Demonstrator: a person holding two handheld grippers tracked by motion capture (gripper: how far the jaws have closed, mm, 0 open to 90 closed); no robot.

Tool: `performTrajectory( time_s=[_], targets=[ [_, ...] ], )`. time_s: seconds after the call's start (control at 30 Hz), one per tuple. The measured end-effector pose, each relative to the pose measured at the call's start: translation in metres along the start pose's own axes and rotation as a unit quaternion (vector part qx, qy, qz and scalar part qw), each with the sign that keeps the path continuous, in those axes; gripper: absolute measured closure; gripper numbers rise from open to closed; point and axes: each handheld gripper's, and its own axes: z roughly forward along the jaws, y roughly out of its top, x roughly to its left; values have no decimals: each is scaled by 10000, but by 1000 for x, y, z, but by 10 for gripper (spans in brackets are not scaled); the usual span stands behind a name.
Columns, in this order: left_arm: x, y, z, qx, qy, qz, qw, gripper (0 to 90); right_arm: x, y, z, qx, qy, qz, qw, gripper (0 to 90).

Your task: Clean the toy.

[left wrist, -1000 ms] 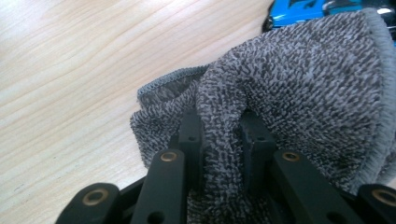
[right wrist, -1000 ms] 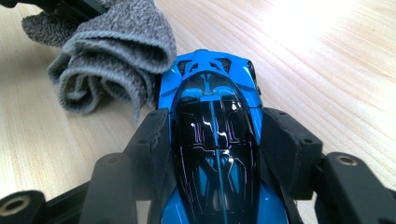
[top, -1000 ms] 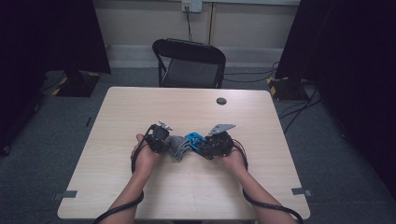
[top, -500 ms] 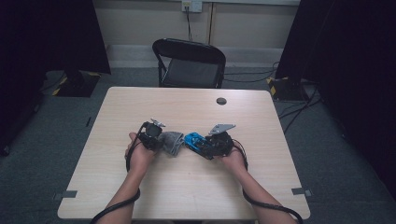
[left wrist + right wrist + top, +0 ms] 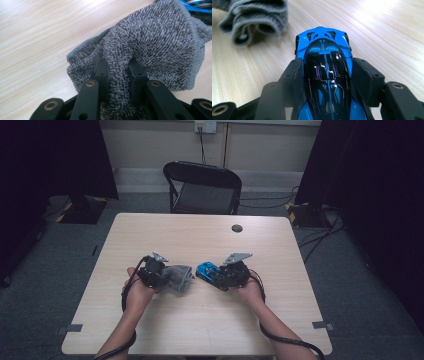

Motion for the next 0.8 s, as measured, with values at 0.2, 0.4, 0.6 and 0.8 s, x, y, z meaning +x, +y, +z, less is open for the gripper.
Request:
performTrajectory(
  time_s=[0.2,0.4,0.6,0.8],
  targets=[
    [-23,2,-3,-151,-317,167,9992,741,0,0,0,-7,-1,3,10000,433],
    [-54,3,1,-140,-648,487,9966,740,-1,0,0,-20,25,18,10000,435],
    [-81,3,6,-96,-890,751,9932,740,-1,0,0,-25,35,32,10000,434],
    [-107,4,9,-35,-1174,1070,9873,740,-1,0,0,-29,39,21,10000,435]
  ],
)
